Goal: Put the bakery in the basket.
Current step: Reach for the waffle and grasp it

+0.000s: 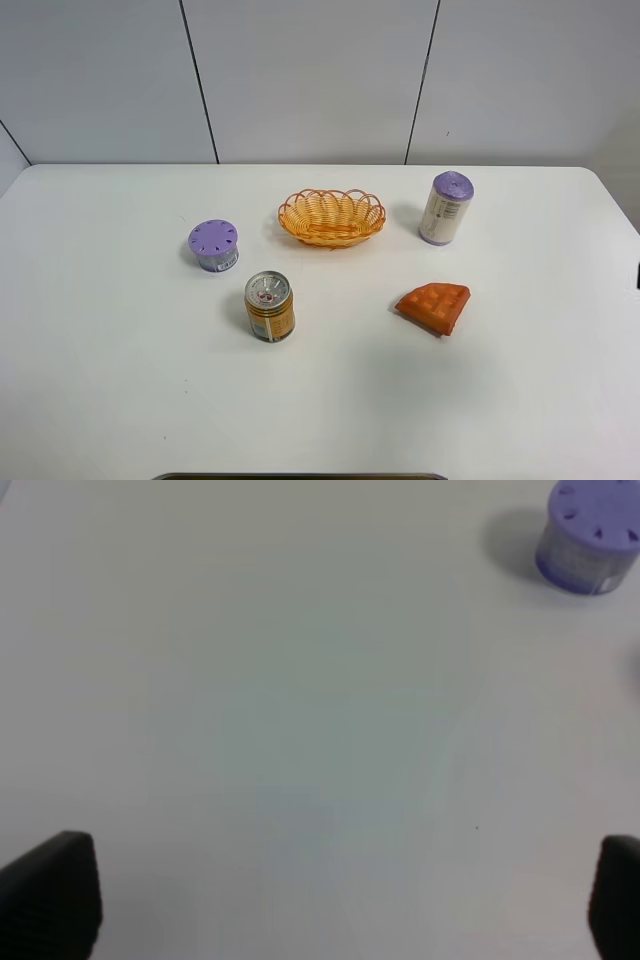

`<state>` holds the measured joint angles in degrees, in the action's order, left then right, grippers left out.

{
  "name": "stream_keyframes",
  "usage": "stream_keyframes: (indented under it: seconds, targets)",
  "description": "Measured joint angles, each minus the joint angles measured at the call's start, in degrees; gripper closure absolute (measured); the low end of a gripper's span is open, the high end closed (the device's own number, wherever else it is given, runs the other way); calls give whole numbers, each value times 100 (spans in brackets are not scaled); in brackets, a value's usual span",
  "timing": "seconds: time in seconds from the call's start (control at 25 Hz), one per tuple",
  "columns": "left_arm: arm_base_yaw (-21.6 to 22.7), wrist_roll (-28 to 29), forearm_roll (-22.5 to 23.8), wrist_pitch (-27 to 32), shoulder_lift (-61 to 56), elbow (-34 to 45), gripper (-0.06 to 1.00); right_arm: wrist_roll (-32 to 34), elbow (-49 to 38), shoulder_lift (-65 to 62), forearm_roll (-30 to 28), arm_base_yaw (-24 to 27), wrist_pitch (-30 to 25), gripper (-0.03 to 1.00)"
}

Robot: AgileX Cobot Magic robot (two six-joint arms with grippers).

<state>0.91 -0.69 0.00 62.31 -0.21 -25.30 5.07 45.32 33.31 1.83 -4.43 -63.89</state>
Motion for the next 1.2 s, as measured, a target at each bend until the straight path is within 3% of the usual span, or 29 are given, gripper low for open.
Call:
stream_keyframes:
  seconds: [0.52,0.8,1.2]
  targets:
    - [0,0,0,0,0,0,-5,-1060,1512,3634,781,0,-139,1]
    - [0,0,0,0,0,0,-5,-1557,1546,4779,991,-68,245,1]
    - [0,0,0,0,0,0,-5,-1440,1546,6001,774,-754,1076,-2]
